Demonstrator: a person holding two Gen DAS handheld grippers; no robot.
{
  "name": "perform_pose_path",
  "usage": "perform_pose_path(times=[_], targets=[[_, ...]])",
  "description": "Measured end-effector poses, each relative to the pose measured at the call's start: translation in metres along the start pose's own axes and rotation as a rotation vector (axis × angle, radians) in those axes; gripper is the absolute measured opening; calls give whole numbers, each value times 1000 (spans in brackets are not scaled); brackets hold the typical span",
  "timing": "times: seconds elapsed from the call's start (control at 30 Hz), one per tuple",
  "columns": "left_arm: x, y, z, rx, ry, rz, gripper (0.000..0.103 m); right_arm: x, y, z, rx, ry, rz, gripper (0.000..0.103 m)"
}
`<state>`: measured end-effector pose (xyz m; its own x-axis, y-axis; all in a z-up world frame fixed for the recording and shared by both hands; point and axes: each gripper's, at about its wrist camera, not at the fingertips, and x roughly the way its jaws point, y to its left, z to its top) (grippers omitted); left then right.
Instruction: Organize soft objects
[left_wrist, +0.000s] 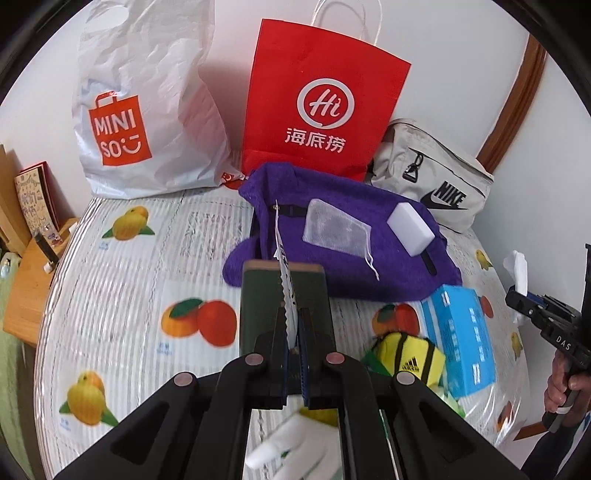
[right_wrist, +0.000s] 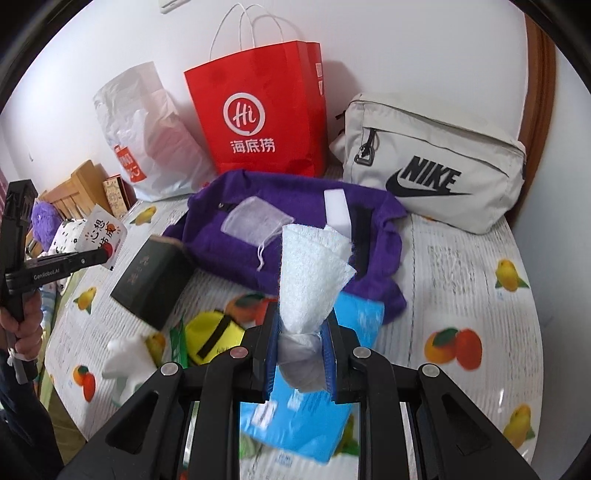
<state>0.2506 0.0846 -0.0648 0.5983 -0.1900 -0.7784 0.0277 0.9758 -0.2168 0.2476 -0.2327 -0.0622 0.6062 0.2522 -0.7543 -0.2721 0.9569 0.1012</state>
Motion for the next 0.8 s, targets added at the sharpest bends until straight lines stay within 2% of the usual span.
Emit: perform_pose_path(times=[0.27, 0.47, 0.63, 0.8], targets=[[29, 7, 30, -15, 24, 10, 5, 32, -9, 31, 4, 21, 11, 21], [54, 5, 50, -11, 48, -11, 5, 61, -13, 48, 0, 54, 20, 21], [71, 0, 66, 9, 58, -25, 5, 90, -10, 61, -28, 98, 30, 21], [87, -6, 80, 23, 73, -43, 5, 118, -10, 68, -38, 149, 5, 21]])
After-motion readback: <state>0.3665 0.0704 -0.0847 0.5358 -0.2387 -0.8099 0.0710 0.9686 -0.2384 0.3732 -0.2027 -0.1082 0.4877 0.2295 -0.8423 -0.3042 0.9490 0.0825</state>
